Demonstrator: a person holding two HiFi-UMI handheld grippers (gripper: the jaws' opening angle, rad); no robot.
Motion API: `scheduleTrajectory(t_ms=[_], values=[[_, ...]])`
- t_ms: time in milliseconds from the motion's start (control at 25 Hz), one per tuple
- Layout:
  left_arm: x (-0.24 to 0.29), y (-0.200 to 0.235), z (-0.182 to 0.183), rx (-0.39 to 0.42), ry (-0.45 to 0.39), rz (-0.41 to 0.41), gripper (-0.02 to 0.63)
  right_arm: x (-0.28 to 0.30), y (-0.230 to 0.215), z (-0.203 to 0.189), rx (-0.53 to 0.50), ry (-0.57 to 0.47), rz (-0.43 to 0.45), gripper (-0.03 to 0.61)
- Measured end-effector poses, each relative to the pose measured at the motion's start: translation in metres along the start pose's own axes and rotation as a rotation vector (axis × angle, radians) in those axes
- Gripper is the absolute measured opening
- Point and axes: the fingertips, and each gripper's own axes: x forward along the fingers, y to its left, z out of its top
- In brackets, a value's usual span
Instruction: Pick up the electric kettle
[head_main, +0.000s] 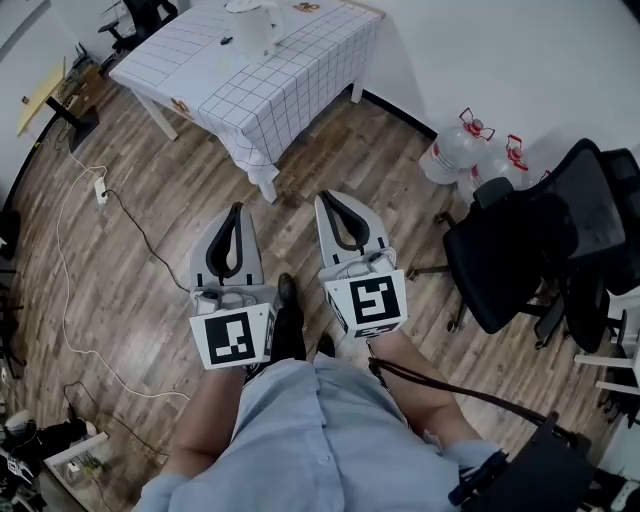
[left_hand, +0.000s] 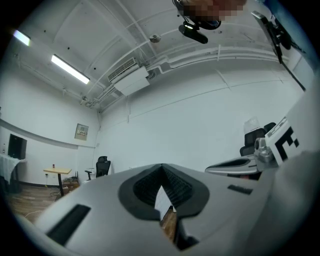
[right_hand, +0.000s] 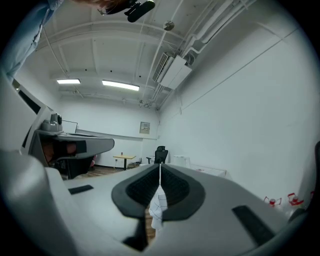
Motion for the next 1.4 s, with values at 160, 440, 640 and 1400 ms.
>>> scheduleTrajectory(t_ms=[160,440,640,1400], values=[[0.047,0.021,-0.010,-0.075,0.020,0.009,0.002,0.046,-0.015,-0.004,-0.007,0.009,-0.011,0.005],[0.137,0.068,-0.014,-0.040,-0.005,-0.047,0.002,0.139,-0.049,0.007,0.002,-0.009,-0.078,0.005],[0.183,0.104,-0.009,0.008,-0.070,-0.069,0.002,0.193,-0.058,0.019,-0.020,-0.035,-0.104,0.005],[0.279,0.144,-0.048,-0.011,-0.035,-0.104,0.002,0.294,-0.095,0.000,-0.016,0.008,-0.135,0.005]])
